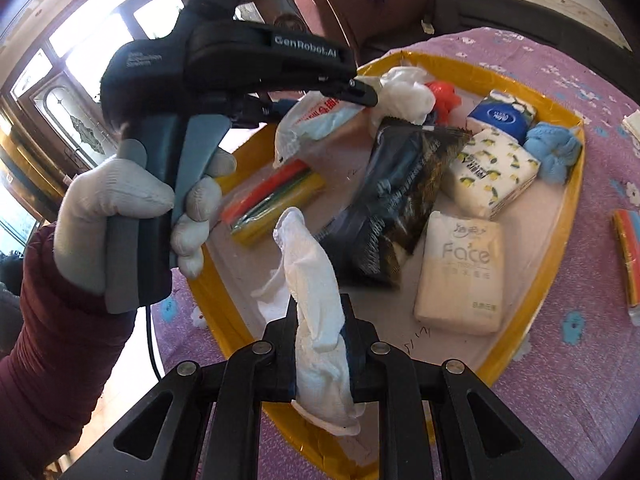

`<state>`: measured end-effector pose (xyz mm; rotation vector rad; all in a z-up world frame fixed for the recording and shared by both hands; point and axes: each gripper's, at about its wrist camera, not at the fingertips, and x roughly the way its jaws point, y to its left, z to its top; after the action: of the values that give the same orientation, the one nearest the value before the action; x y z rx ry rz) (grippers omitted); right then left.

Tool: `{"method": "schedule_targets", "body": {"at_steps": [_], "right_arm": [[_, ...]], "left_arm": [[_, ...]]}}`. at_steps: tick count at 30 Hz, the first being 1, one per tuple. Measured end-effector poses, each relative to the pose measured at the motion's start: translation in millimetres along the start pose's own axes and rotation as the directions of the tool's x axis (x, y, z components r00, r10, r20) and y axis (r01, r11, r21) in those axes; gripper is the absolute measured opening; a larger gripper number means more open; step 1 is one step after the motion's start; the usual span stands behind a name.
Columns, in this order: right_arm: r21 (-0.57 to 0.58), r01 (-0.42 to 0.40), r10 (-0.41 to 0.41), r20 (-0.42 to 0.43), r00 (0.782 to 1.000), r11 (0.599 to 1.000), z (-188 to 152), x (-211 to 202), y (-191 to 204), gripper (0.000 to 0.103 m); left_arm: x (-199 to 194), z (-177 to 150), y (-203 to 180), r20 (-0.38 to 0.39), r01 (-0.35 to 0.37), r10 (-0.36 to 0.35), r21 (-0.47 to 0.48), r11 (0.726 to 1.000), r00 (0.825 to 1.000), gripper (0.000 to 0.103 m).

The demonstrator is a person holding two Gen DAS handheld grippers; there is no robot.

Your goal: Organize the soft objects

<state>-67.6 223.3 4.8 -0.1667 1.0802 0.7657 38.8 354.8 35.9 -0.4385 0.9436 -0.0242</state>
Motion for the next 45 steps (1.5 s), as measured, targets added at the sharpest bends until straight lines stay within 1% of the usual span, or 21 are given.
{"method": "schedule_targets", "body": {"at_steps": [1,3,5,6,7,8,9,10,12,14,17,21,23,25,27,28,32,35,40,42,45], "right_arm": [[0.0,0.005,-0.005,0.001,1.0,1.0,0,1,0,0.018],[-0.002,0.025,-0.025,0.015,1.0,1.0,1,1,-1,0.019],[0.014,0.032,-0.033,0.033,0.999,0.999,1,0,-2,0.025],[0.019,0.022,-0.023,0.037,0.999,1.0,1,-3,-1,0.031],[0.021,0.014,-0.015,0.042,0.999,1.0,1,-4,-1,0.04],[0.021,0.013,-0.014,0.053,0.998,1.0,1,-8,0,0.044],[0.02,0.018,-0.02,0.071,0.997,1.0,0,-12,1,0.052],[0.02,0.034,-0.036,0.088,0.995,0.999,0,-18,1,0.062],[0.021,0.048,-0.05,0.114,0.992,0.999,-3,-27,1,0.068],[0.029,0.049,-0.053,0.128,0.99,0.998,-6,-35,-2,0.068],[0.05,0.052,-0.059,0.146,0.987,0.997,-11,-46,-9,0.069],[0.074,0.08,-0.092,0.178,0.98,0.994,-22,-62,-23,0.069],[0.084,0.101,-0.116,0.2,0.973,0.991,-29,-74,-27,0.07],[0.096,0.128,-0.147,0.223,0.964,0.987,-39,-86,-32,0.073],[0.115,0.157,-0.181,0.24,0.954,0.981,-46,-97,-40,0.075],[0.127,0.165,-0.192,0.246,0.95,0.978,-50,-103,-44,0.075],[0.186,0.195,-0.242,0.281,0.929,0.963,-69,-131,-62,0.077],[0.229,0.228,-0.292,0.304,0.907,0.946,-84,-149,-75,0.08],[0.304,0.267,-0.359,0.307,0.881,0.915,-109,-173,-99,0.081],[0.332,0.274,-0.378,0.307,0.874,0.903,-118,-182,-109,0.081],[0.37,0.293,-0.413,0.305,0.858,0.882,-130,-193,-122,0.081]], "left_arm": [[0,0,-1,0.003,0.004,-0.004,0.003,1.0,1.0,0.059],[0,0,-4,0.003,0.019,-0.019,0.007,1.0,1.0,0.071],[-1,0,-8,0.004,0.032,-0.032,0.011,0.999,0.999,0.079],[-3,-1,-11,0.012,0.039,-0.039,0.018,0.999,0.999,0.08],[-6,-1,-13,0.018,0.045,-0.045,0.024,0.999,0.999,0.08],[-8,-2,-16,0.024,0.055,-0.055,0.03,0.998,0.998,0.08],[-12,-2,-19,0.031,0.07,-0.072,0.034,0.997,0.997,0.08],[-16,-3,-22,0.036,0.09,-0.091,0.038,0.995,0.995,0.08],[-21,-3,-26,0.037,0.121,-0.123,0.043,0.992,0.992,0.08],[-29,-5,-31,0.046,0.135,-0.137,0.041,0.99,0.99,0.08],[-41,-9,-37,0.074,0.117,-0.121,0.05,0.992,0.99,0.081],[-61,-21,-49,0.115,0.069,-0.078,0.081,0.994,0.99,0.081],[-71,-30,-56,0.152,0.034,-0.05,0.107,0.994,0.987,0.081],[-83,-41,-68,0.196,-0.017,-0.009,0.133,0.991,0.981,0.081],[-91,-49,-78,0.217,-0.03,-0.004,0.156,0.987,0.976,0.081],[-96,-55,-86,0.233,-0.043,0.001,0.175,0.984,0.973,0.082],[-111,-75,-118,0.306,-0.111,0.033,0.241,0.964,0.951,0.094],[-117,-89,-145,0.341,-0.13,0.031,0.274,0.953,0.94,0.099],[-119,-112,-177,0.372,-0.189,0.065,0.308,0.933,0.926,0.099],[-117,-119,-187,0.376,-0.2,0.07,0.319,0.926,0.924,0.099],[-113,-131,-204,0.379,-0.229,0.088,0.346,0.91,0.921,0.099]]}}
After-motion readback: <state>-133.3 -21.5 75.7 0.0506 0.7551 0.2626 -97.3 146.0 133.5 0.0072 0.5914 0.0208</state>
